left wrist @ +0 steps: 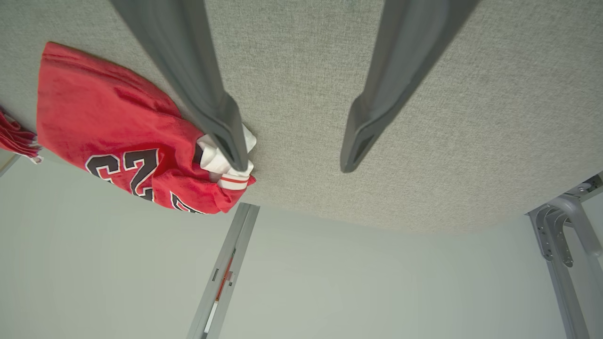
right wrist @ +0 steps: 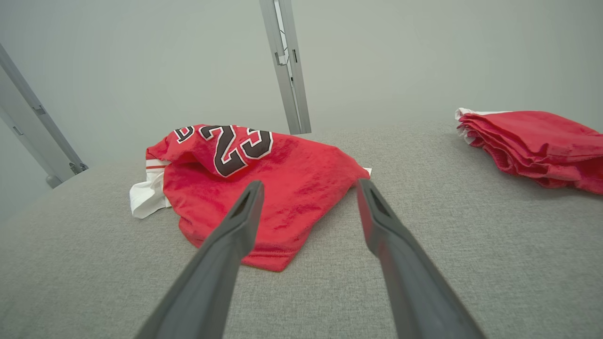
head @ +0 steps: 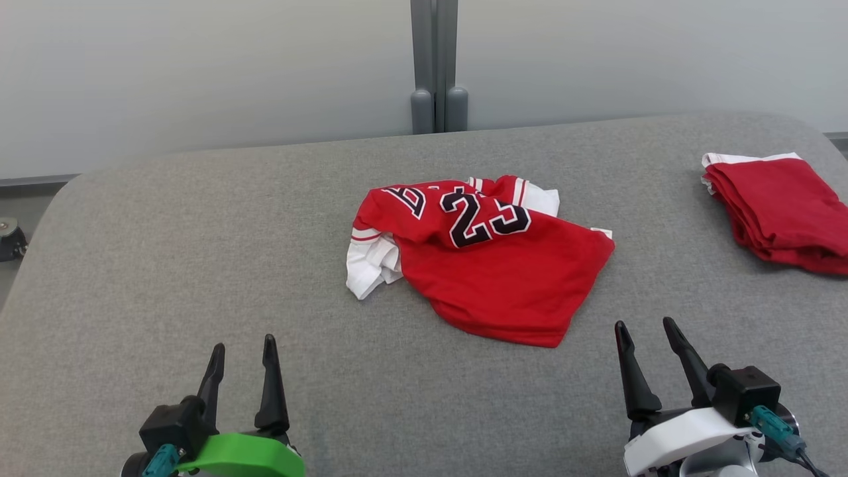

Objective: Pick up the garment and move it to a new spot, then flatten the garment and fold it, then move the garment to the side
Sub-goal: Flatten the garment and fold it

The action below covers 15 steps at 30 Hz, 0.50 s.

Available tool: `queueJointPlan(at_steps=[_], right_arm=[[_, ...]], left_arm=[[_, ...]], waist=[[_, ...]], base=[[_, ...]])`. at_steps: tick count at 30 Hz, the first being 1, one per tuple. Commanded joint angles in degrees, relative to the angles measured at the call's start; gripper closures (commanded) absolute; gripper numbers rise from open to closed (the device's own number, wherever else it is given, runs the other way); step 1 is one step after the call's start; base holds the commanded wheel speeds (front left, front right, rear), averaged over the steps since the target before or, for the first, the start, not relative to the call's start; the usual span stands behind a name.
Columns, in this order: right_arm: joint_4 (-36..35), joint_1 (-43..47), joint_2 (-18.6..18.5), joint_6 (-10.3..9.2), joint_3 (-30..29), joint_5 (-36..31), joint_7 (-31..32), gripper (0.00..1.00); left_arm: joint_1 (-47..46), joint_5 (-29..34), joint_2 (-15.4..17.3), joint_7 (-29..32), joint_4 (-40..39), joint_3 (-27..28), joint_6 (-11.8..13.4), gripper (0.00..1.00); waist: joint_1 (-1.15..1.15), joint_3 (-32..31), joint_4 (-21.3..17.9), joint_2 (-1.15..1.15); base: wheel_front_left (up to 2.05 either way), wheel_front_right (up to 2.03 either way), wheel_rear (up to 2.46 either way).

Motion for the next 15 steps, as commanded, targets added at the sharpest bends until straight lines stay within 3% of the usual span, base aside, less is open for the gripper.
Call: queueJointPlan(at_steps=[1,9,15], right_arm=[[0.29,-0.52,-0.16,-0.08,-0.25,-0.02,-0.42,0.00],[1.91,-4.18,-0.16,-0.07,-3.94,-3.99,1.03,0.00],[8.01,-12.48,-0.15,-0.07,-6.78,-7.73,5.01,0.00]], left_arm=[[0.46,0.36,0.07,-0.16,0.06,0.31,-0.11,0.00],[-1.24,1.07,-0.08,-0.17,-0.64,-0.02,-0.39,0.00],[-3.24,1.34,-0.20,-0.16,-1.20,-1.04,-0.41,0.00]], waist=[[0.00,0.12,0.16,0.00],[0.00,3.28,2.12,0.00],[0.00,7.92,5.04,0.00]], base=[[0.00,0.00,0.00],[0.00,0.00,0.00],[0.00,0.00,0.00]])
